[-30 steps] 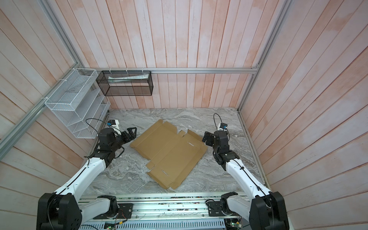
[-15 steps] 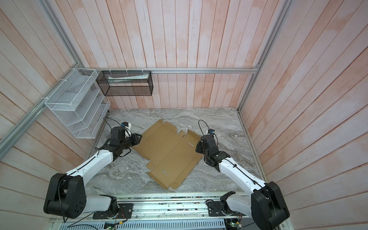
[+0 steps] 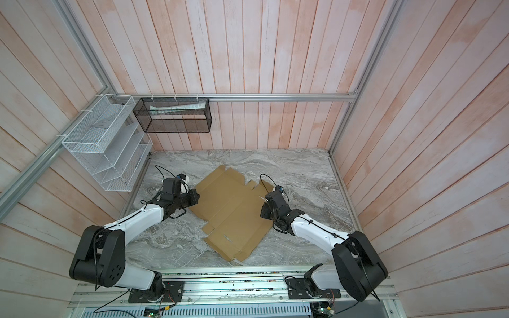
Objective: Fold the paper box
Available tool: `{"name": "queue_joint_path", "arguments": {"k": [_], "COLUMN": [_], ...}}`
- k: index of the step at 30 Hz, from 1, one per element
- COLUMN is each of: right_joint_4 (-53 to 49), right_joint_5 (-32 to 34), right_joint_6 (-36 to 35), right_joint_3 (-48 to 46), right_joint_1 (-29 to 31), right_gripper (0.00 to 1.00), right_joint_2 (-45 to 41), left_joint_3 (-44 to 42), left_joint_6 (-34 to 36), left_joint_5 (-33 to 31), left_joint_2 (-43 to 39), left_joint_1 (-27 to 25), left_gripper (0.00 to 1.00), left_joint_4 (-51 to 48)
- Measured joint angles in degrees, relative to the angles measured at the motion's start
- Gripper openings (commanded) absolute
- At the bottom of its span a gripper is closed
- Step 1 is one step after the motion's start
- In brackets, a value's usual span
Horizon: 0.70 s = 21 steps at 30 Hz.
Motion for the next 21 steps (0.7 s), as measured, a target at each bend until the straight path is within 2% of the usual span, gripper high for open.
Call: {"name": "queue_joint_path", "arguments": {"k": [8,21], "right_joint_4": [0.24,0.87], "right_joint_5": [-3.89,-5.84], "right_joint_6": [1.01,2.69], "right_joint_3": [1.95,2.99], "right_joint_1": [1.22,1.55], "right_gripper": [0.02,0.02], "right_joint_2": [6.84,11.69], "left_joint_3": [-0.5,-5.81], "left_joint_6": [-0.15,-0.83], "left_joint_5": [-0.59,-2.05], "left_joint_2": [1.53,1.6], "left_joint_1": [0.0,0.0], "left_gripper": [0.0,0.0], "left_joint_4": [-2.01,-5.35]}}
